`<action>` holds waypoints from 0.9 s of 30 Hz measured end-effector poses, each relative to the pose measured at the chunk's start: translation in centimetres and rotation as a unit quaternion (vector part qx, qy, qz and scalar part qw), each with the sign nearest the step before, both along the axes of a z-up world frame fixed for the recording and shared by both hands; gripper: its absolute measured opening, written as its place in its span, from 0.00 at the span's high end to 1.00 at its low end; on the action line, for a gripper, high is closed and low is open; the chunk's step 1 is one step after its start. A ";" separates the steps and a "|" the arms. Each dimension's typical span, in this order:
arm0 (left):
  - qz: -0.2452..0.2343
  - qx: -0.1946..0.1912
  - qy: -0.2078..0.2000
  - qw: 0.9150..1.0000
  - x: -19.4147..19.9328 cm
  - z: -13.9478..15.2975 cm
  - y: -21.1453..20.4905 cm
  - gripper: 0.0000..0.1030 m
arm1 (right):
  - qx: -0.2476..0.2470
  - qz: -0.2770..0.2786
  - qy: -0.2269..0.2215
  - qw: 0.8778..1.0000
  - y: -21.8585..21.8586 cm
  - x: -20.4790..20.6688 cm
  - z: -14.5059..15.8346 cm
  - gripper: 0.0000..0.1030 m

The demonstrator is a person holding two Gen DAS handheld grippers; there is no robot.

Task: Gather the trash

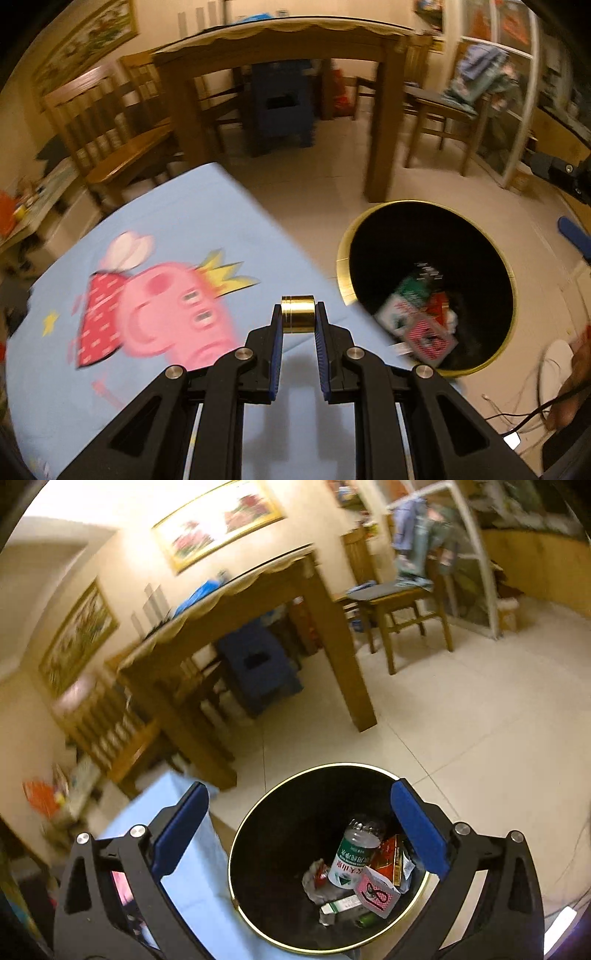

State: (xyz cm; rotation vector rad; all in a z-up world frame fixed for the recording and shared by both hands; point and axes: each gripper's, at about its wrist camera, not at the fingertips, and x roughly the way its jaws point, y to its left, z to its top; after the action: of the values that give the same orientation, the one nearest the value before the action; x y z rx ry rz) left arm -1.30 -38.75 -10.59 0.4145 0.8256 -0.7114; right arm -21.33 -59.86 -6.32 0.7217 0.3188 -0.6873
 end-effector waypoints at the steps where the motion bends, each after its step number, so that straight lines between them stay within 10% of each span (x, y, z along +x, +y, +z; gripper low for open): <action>1: -0.014 -0.001 0.003 1.000 -0.3 -0.1 -1.2 0.85 | 0.011 -0.013 -0.011 1.000 -0.8 -1.0 -0.1 0.05; 5: -0.066 0.001 0.016 0.998 -1.4 -0.3 -5.5 0.84 | 0.039 -0.043 -0.038 0.998 -2.7 -3.6 -0.7 0.05; 8: -0.088 0.004 0.000 0.996 -2.5 -0.2 -7.7 0.41 | 0.048 -0.049 -0.043 0.997 -3.5 -4.4 -1.1 0.05; 17: -0.082 -0.004 -0.024 0.996 -3.3 0.5 -5.7 0.39 | 0.043 -0.040 -0.022 0.998 -3.0 -3.8 -1.2 0.05; 27: 0.052 0.003 -0.052 0.997 0.5 2.4 6.6 0.26 | -0.067 0.109 0.173 0.977 5.0 8.4 -2.0 0.05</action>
State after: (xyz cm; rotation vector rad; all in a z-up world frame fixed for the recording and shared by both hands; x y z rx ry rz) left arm -0.79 -32.13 -8.16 0.4068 0.7455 -0.5867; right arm -12.89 -54.84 -8.32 0.4287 0.6544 -0.6174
